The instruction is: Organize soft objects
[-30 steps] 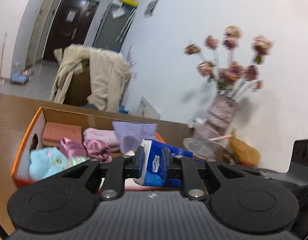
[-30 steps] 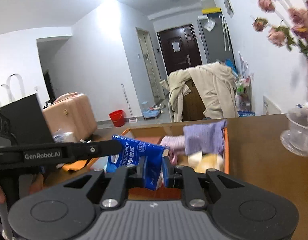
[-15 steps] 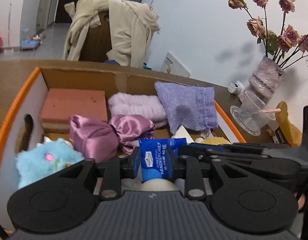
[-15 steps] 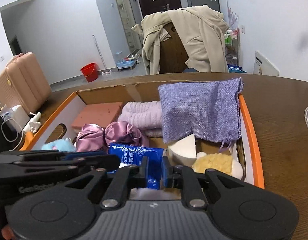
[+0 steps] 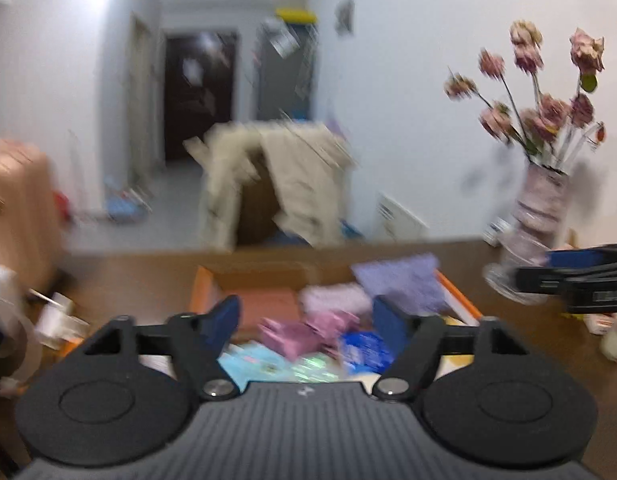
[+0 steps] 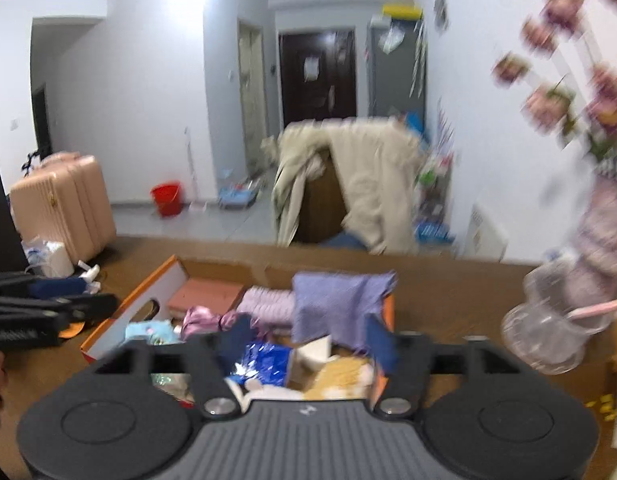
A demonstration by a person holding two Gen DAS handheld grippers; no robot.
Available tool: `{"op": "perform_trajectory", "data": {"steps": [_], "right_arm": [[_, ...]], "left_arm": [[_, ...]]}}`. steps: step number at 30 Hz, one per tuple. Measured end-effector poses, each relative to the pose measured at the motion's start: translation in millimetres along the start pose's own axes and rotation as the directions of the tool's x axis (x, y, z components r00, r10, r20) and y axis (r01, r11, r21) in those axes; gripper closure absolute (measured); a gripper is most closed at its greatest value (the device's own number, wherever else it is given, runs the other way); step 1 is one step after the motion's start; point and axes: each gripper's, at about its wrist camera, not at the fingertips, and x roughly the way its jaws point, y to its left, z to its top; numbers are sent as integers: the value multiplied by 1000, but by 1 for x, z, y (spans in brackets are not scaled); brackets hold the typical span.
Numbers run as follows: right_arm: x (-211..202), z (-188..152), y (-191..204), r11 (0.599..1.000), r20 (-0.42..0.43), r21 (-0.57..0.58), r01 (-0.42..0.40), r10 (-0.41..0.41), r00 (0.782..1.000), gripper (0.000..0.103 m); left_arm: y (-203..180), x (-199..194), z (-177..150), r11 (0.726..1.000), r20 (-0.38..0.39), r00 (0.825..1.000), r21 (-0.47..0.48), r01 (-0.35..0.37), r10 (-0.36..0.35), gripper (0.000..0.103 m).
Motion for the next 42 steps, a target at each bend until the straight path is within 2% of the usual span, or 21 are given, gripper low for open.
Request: {"op": "perform_trajectory", "data": {"steps": [3,5,12,16,19,22,25,28,29,31,33,35,38,40,42], "right_arm": [[-38,-13,1,999,122,-24,47,-43,992,4],[-55,-25,3,997,180,-19,78,-73,981,1],[-87,-58,12,997,254,-21,75,-68,965,1],[-98,-67,17,997,277,-21,74,-65,959,1],[-98,-71,21,998,283,-15,68,-61,957,1],[-109,-86,28,996,279,-9,87,-81,957,1],[-135,-114,39,997,281,-12,78,-71,957,1],[-168,-149,55,999,270,-18,51,-44,962,0],[-179,-161,61,999,274,-14,42,-37,961,0],[-201,-189,74,1000,275,-13,21,-16,961,0],[-219,-217,88,1000,251,-11,13,-9,968,0],[-236,-244,105,998,210,-54,27,-15,978,0],[-249,-265,115,999,154,-44,0,7,988,0],[-249,-269,114,999,137,-28,-38,41,990,0],[-244,-267,113,1000,128,-3,-29,29,991,0]], "left_arm": [[-4,-37,-12,996,146,986,43,-81,74,5],[-6,-55,-20,993,205,974,41,-106,96,4],[-11,-91,-42,991,251,959,7,-136,130,3],[-13,-103,-55,991,257,958,14,-136,128,1],[-11,-112,-65,990,261,956,9,-140,133,1],[-7,-127,-74,987,212,964,8,-163,158,1],[-7,-161,-96,984,232,957,-22,-174,174,0],[-8,-204,-131,985,253,952,-43,-169,175,0],[-8,-219,-148,985,238,956,-61,-162,172,0],[-7,-241,-174,979,199,959,-84,-187,200,0],[-7,-262,-202,965,176,951,-117,-235,253,0],[-11,-277,-222,965,164,952,-95,-246,259,0],[-18,-279,-227,973,159,960,-38,-227,230,0],[-17,-281,-226,971,172,956,-62,-231,238,0],[-18,-279,-225,971,169,956,-61,-231,239,0]]}}
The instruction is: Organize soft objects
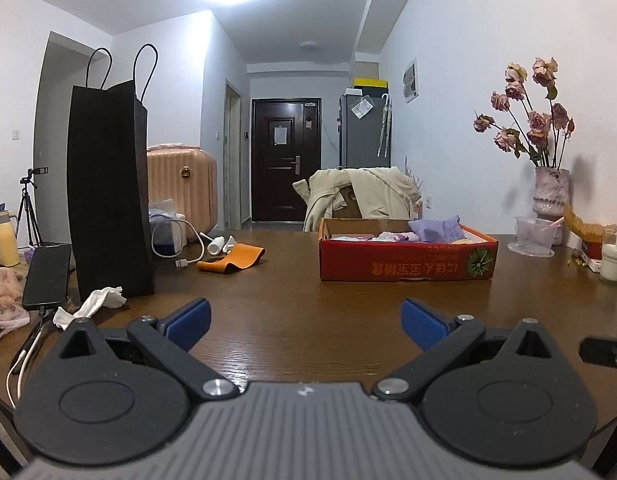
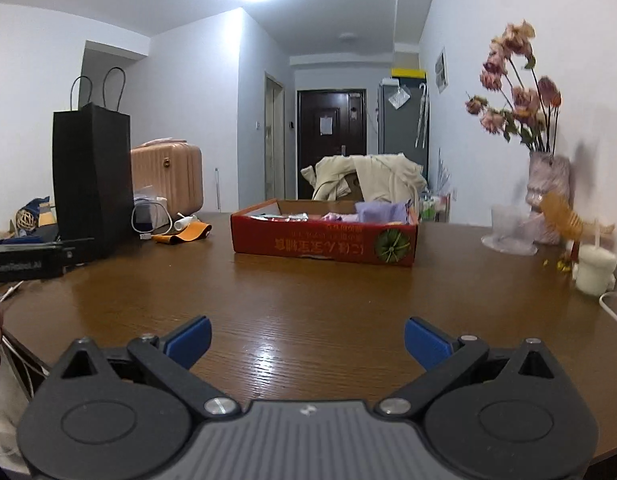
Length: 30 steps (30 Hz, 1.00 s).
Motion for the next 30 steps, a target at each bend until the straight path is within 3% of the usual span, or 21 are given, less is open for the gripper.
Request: {"op": "perform_trajectory", "data": {"steps": [30], "right_arm": [[7,8,-8,1000,7,24,0,0,1000,0]], "left_arm": [[0,1,2,1000,-6,1000,17,4,-4,0]]}}
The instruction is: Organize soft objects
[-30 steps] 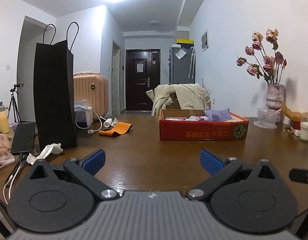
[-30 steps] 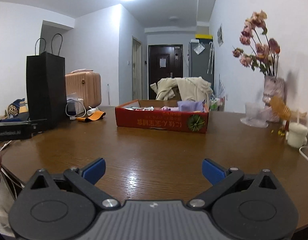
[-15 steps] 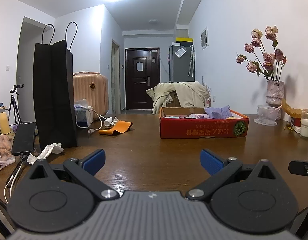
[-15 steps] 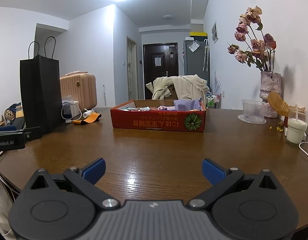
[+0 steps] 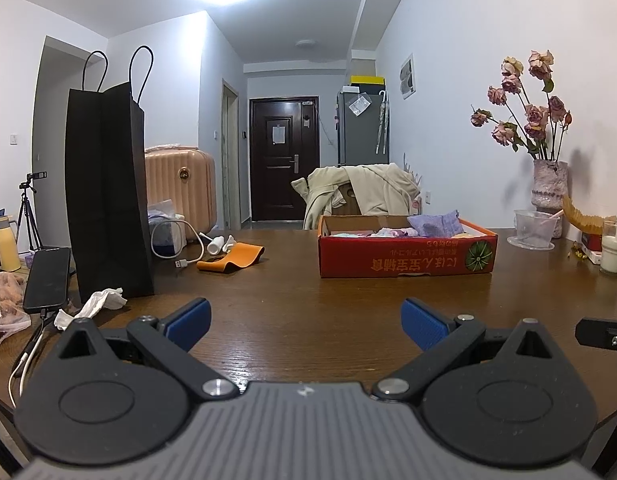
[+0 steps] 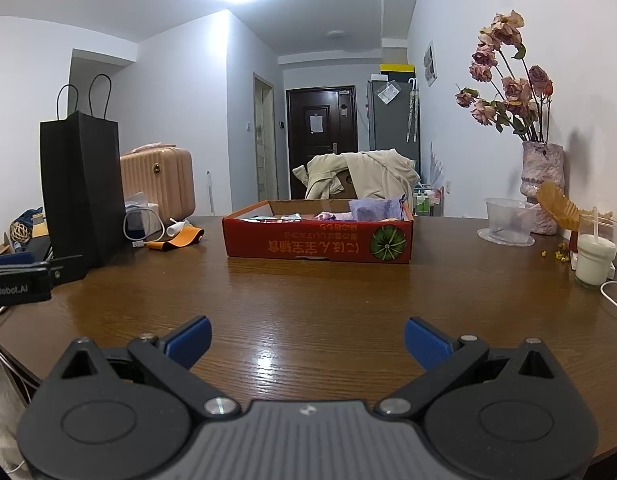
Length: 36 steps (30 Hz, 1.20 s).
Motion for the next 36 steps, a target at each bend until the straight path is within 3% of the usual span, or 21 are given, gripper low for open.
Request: {"op": "perform_trajectory", "data": {"steps": [36], "right_arm": [[-3,1,2,1000,13,-7,24,-24,1000,0]], "left_arm": [[0,-6,3,1000,42,999,11,3,-4,0]]}}
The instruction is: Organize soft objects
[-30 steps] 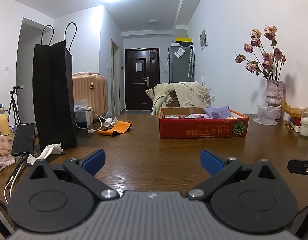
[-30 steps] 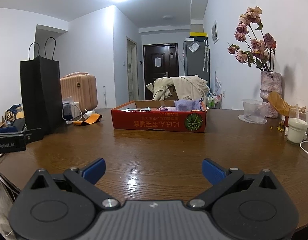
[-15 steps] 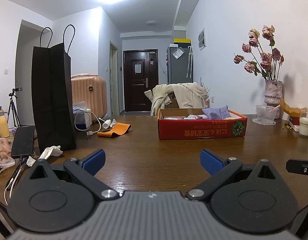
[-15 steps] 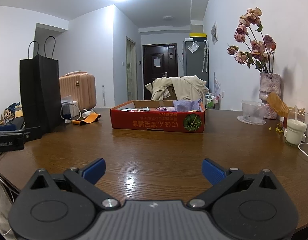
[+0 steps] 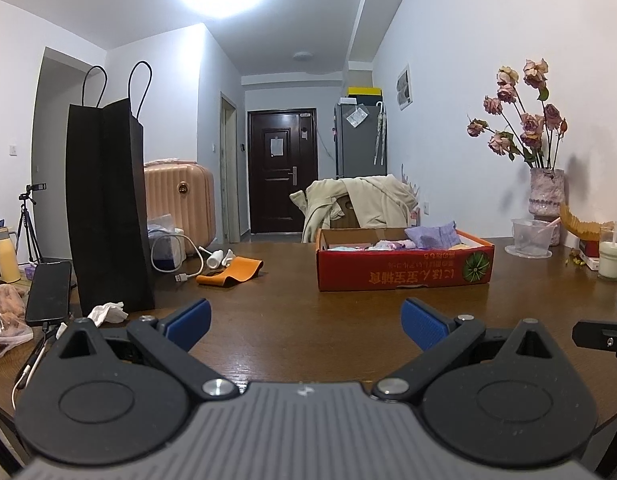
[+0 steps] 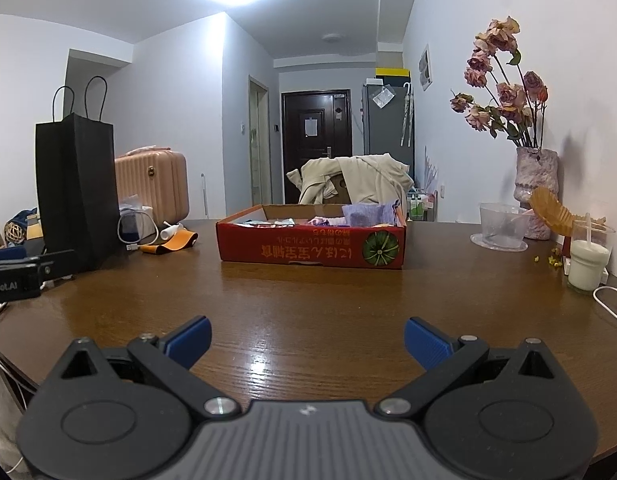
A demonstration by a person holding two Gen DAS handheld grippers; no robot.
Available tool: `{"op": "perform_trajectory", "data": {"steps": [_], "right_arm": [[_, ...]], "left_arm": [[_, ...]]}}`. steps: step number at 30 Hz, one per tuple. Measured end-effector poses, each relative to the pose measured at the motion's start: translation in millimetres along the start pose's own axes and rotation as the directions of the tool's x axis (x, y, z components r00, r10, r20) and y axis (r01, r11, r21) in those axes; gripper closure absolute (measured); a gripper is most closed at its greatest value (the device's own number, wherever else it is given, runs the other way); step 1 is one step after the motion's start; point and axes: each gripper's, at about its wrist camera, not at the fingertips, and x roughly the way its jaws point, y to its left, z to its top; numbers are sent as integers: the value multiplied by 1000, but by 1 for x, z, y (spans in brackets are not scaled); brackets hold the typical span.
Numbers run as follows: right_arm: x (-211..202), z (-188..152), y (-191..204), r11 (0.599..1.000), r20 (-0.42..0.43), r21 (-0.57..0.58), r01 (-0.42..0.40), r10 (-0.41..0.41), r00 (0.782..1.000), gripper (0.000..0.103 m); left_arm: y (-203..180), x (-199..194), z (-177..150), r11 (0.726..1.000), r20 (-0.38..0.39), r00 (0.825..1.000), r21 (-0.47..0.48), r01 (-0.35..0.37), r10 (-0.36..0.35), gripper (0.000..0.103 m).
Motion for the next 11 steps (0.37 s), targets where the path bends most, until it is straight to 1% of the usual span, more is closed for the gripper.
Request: {"op": "perform_trajectory", "data": {"steps": [9,11], "right_arm": [[2,0,-1,1000,-10,1,-2,2,1000,0],[5,-1,-2,1000,-17,10,-14,14,1000,0]], "left_arm": [[0,0,0,1000,-1,1000,3,2,-2,0],[0,0,-1,1000,0,1000,-6,-10,10,0]]}}
